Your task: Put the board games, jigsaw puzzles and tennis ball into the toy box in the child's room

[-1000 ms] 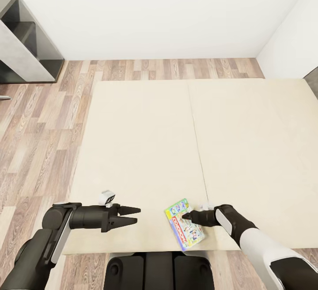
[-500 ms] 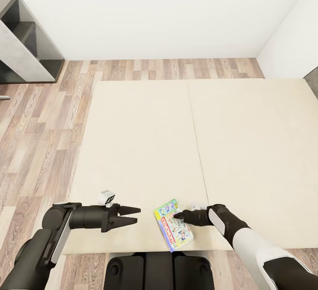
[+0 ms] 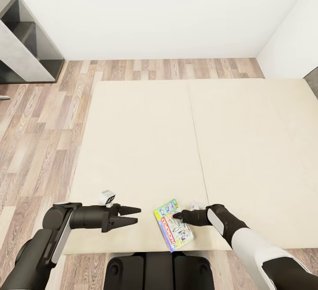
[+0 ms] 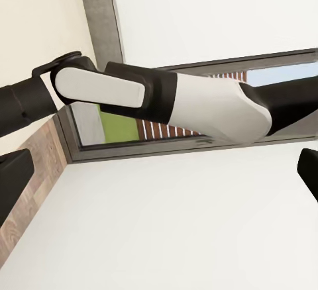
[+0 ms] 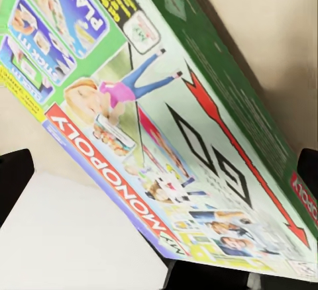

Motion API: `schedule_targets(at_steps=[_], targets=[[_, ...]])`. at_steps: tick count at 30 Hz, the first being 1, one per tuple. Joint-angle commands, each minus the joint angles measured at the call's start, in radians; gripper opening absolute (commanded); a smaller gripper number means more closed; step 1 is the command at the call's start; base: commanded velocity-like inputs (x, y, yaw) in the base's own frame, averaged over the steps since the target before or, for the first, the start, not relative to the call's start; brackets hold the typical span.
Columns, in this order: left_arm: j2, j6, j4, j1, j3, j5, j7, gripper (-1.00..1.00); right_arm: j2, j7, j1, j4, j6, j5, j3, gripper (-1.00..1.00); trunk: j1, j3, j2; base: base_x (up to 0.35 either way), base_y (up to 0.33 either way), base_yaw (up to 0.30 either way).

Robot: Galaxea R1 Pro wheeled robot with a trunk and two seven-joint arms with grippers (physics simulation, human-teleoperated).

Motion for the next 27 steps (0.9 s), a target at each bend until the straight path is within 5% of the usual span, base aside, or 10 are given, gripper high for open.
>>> schedule_targets(at_steps=[1,5,27], targets=[[0.000,0.011,0.000,0.000,0.000,-0.001,-0.004,1.00,0.008,0.003,0.000,0.000,0.005,0.002,0.001,1.00,0.001,-0.001,-0.001,0.000,0.000,0.000],[0.000,0.011,0.000,0.000,0.000,-0.002,-0.004,1.00,0.025,0.003,0.000,0.003,0.006,0.003,0.001,1.00,0.001,-0.001,-0.001,0.000,0.000,0.000],[-0.001,0.010,0.000,0.000,-0.001,0.000,-0.004,1.00,0.020,-0.008,0.000,-0.002,0.049,0.000,-0.002,1.00,0.001,-0.001,-0.001,0.000,0.000,0.000]])
